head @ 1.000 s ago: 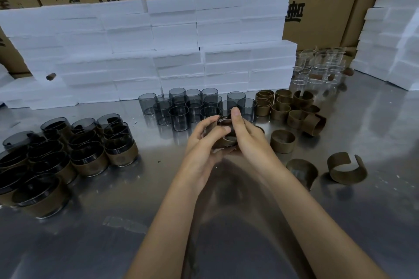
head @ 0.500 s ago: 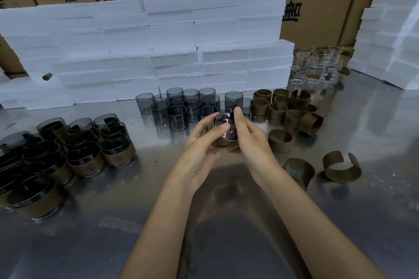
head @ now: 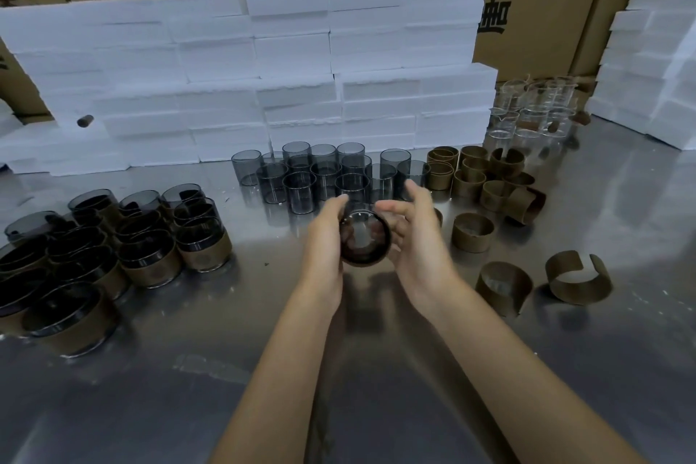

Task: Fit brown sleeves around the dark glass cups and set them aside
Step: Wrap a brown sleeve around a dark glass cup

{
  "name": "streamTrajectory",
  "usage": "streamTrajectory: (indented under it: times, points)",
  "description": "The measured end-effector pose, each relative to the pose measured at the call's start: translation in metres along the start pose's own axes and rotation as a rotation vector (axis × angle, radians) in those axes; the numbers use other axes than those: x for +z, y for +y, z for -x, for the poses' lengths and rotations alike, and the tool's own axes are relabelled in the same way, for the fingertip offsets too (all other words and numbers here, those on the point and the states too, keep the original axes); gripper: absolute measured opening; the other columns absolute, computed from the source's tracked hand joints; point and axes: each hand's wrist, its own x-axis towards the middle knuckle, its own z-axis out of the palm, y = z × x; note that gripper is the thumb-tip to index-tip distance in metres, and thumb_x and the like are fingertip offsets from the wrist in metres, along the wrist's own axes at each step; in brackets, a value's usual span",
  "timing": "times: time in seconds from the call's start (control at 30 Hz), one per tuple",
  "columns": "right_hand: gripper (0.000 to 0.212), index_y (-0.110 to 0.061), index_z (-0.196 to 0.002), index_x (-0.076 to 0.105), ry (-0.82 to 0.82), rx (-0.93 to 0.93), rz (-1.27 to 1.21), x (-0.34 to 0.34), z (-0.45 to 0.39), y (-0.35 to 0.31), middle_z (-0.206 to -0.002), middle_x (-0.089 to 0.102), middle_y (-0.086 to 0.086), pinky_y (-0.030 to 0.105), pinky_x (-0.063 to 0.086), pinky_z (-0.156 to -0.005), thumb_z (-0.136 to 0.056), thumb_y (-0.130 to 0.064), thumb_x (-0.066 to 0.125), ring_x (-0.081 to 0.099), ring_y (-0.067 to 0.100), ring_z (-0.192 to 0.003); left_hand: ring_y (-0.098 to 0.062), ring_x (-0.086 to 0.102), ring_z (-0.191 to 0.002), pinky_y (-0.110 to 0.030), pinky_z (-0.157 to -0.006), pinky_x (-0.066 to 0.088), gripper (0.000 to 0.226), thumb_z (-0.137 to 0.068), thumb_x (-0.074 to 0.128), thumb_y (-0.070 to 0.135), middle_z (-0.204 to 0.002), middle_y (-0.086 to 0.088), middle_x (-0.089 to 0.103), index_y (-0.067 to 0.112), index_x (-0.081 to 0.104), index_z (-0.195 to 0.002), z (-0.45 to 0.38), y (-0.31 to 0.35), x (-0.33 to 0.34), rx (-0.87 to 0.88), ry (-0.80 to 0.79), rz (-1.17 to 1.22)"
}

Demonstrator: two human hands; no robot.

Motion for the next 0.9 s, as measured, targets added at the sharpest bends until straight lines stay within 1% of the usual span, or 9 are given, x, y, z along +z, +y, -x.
streamTrajectory:
  times: [0.07, 0.17, 0.23, 0.3, 0.47, 0.53, 0.67, 0.8, 0.9]
  points:
    - [0.042, -0.014, -0.092, 0.069, 0.018, 0.072, -0.088, -0.004, 0.002, -0.003, -0.083, 0.076, 0.004, 0.037, 0.054, -0.083, -0.1, -0.05, 0.049, 0.071, 0.021, -0.085, -0.013, 0.073, -0.078, -0.03, -0.074, 0.053, 0.022, -0.093, 0.064, 0.04, -0.079, 0.004, 0.077, 0.021, 0.073, -0.086, 0.005, -0.004, 0.008, 0.014, -0.037, -0.083]
    - [0.022, -0.017, -0.086, 0.069, 0.085, 0.115, -0.182, -0.006, 0.008, -0.004, -0.078, 0.077, 0.003, 0.036, 0.055, -0.077, -0.097, -0.035, 0.061, 0.074, 0.019, -0.077, -0.018, 0.076, -0.091, -0.032, -0.081, 0.056, 0.033, -0.097, 0.057, 0.048, -0.094, -0.004, 0.079, 0.021, 0.077, -0.093, 0.016, -0.012, 0.018, 0.046, -0.098, -0.123]
    - [0.022, -0.015, -0.083, 0.066, 0.087, 0.138, -0.224, -0.007, 0.009, -0.007, -0.081, 0.074, 0.007, 0.035, 0.055, -0.077, -0.096, -0.032, 0.063, 0.071, 0.021, -0.077, -0.019, 0.072, -0.08, -0.034, -0.08, 0.054, 0.049, -0.105, 0.043, 0.047, -0.083, -0.007, 0.076, 0.02, 0.071, -0.074, 0.017, -0.011, 0.019, 0.101, -0.083, -0.108]
    - [0.026, -0.013, -0.082, 0.064, 0.062, 0.142, -0.2, -0.006, 0.009, -0.01, -0.081, 0.072, 0.008, 0.034, 0.054, -0.078, -0.095, -0.035, 0.062, 0.068, 0.022, -0.076, -0.021, 0.063, -0.074, -0.037, -0.08, 0.05, 0.057, -0.109, 0.034, 0.044, -0.076, -0.01, 0.068, 0.016, 0.061, -0.067, 0.018, -0.008, 0.018, 0.189, -0.017, -0.135]
    - [0.026, -0.008, -0.103, 0.069, 0.038, 0.144, -0.17, 0.0, 0.019, -0.008, -0.1, 0.071, 0.015, 0.047, 0.054, -0.099, -0.092, -0.032, 0.065, 0.069, 0.03, -0.096, -0.015, 0.051, -0.059, -0.03, -0.066, 0.044, 0.055, -0.108, 0.04, 0.035, -0.063, -0.007, 0.055, 0.016, 0.052, -0.059, 0.023, -0.01, 0.018, 0.234, 0.034, -0.154]
    - [0.021, -0.011, -0.101, 0.07, 0.032, 0.147, -0.156, 0.0, 0.02, -0.008, -0.101, 0.071, 0.015, 0.05, 0.054, -0.101, -0.09, -0.03, 0.068, 0.07, 0.03, -0.095, -0.013, 0.046, -0.053, -0.03, -0.062, 0.042, 0.058, -0.108, 0.041, 0.034, -0.055, -0.001, 0.049, 0.019, 0.047, -0.052, 0.023, -0.01, 0.018, 0.21, 0.013, -0.114]
    - [0.017, -0.009, -0.098, 0.07, 0.022, 0.147, -0.135, -0.001, 0.021, -0.012, -0.095, 0.071, 0.016, 0.048, 0.057, -0.093, -0.09, -0.025, 0.069, 0.07, 0.03, -0.089, -0.007, 0.045, -0.045, -0.023, -0.056, 0.043, 0.068, -0.107, 0.044, 0.036, -0.046, 0.009, 0.043, 0.025, 0.043, -0.04, 0.024, -0.012, 0.017, 0.178, -0.054, -0.082]
    - [0.013, -0.008, -0.09, 0.068, 0.0, 0.18, -0.156, -0.003, 0.019, -0.013, -0.08, 0.067, 0.011, 0.035, 0.056, -0.068, -0.089, -0.021, 0.07, 0.066, 0.023, -0.072, -0.003, 0.05, -0.04, -0.012, -0.045, 0.042, 0.071, -0.107, 0.046, 0.036, -0.043, 0.011, 0.049, 0.025, 0.047, -0.037, 0.024, -0.012, 0.017, 0.149, -0.072, -0.067]
    - [0.016, -0.006, -0.096, 0.068, -0.005, 0.208, -0.173, -0.003, 0.018, -0.013, -0.084, 0.068, 0.013, 0.037, 0.057, -0.072, -0.089, -0.021, 0.071, 0.067, 0.026, -0.076, -0.003, 0.05, -0.041, -0.013, -0.046, 0.043, 0.071, -0.107, 0.046, 0.035, -0.043, 0.011, 0.049, 0.025, 0.047, -0.037, 0.023, -0.013, 0.016, 0.151, -0.076, -0.057]
